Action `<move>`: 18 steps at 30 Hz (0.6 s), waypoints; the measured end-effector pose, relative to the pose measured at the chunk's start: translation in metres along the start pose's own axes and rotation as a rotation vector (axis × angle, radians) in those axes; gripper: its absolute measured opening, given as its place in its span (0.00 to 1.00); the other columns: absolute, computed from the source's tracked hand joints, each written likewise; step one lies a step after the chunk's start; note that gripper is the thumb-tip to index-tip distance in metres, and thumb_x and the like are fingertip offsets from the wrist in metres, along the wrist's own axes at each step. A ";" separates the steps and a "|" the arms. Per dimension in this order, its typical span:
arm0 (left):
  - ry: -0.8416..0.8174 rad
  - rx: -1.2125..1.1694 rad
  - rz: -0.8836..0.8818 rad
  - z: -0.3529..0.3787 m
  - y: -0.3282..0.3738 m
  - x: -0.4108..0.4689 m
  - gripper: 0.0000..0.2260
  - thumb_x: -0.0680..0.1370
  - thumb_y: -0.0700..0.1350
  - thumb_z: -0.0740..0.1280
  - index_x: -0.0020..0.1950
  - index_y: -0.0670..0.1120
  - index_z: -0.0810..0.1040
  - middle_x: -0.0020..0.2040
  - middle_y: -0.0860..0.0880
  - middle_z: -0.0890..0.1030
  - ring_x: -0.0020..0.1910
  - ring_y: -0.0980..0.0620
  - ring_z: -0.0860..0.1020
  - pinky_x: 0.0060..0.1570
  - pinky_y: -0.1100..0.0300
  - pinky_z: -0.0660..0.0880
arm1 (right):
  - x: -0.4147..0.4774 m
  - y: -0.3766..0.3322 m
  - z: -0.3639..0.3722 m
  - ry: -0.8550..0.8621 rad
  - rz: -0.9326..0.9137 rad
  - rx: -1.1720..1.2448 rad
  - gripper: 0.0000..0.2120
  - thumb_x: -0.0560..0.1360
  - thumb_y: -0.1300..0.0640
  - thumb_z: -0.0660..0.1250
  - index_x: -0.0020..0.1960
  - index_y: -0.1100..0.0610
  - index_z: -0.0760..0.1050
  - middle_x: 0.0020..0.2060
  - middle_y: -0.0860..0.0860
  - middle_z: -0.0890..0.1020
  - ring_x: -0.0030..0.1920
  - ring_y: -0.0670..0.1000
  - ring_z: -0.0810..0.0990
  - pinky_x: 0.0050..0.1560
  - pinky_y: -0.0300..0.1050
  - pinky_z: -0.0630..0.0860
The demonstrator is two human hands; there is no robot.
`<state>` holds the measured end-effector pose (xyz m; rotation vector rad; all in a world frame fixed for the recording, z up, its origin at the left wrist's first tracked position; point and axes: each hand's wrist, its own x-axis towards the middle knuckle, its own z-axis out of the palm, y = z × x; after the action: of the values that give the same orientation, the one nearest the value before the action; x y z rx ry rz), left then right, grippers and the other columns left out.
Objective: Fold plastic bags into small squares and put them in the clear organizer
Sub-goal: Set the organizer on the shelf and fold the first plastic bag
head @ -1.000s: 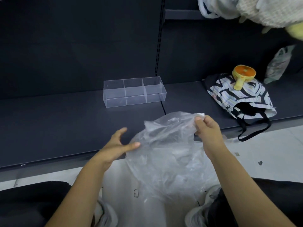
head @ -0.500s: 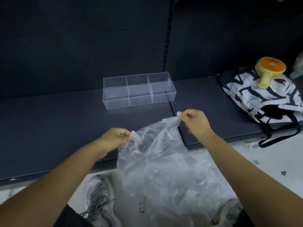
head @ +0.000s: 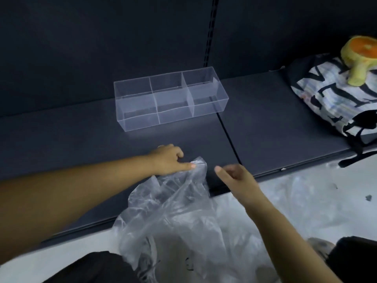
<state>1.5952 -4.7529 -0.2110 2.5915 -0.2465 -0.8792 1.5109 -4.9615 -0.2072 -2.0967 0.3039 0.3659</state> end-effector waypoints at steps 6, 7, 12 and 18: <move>0.192 -0.120 0.069 0.022 0.004 0.034 0.07 0.72 0.54 0.73 0.40 0.51 0.81 0.33 0.59 0.76 0.42 0.52 0.79 0.41 0.62 0.71 | -0.076 0.042 0.028 -0.212 0.119 -0.057 0.16 0.66 0.45 0.76 0.48 0.43 0.71 0.50 0.41 0.74 0.50 0.37 0.73 0.47 0.29 0.67; 0.198 -0.188 0.063 0.021 0.002 0.037 0.06 0.73 0.52 0.73 0.40 0.50 0.82 0.32 0.59 0.76 0.40 0.53 0.79 0.41 0.62 0.71 | -0.077 0.044 0.029 -0.232 0.117 -0.086 0.13 0.67 0.47 0.76 0.44 0.44 0.73 0.48 0.42 0.76 0.48 0.37 0.75 0.46 0.29 0.68; 0.318 -0.782 -0.090 -0.013 -0.031 0.034 0.03 0.75 0.46 0.72 0.41 0.48 0.82 0.29 0.56 0.80 0.27 0.61 0.76 0.30 0.69 0.72 | -0.055 0.035 -0.019 -0.352 0.214 0.287 0.13 0.72 0.55 0.71 0.47 0.66 0.80 0.46 0.60 0.82 0.47 0.56 0.82 0.50 0.45 0.76; 0.461 -1.163 -0.286 -0.047 -0.092 0.013 0.04 0.74 0.45 0.73 0.45 0.46 0.81 0.40 0.49 0.82 0.37 0.54 0.80 0.33 0.66 0.77 | 0.014 -0.001 -0.069 -0.274 0.182 0.462 0.11 0.72 0.50 0.64 0.43 0.57 0.79 0.37 0.53 0.83 0.38 0.50 0.81 0.42 0.41 0.77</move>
<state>1.6379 -4.6587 -0.2220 1.6319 0.6062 -0.2892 1.5340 -5.0206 -0.1774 -1.5500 0.3769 0.6210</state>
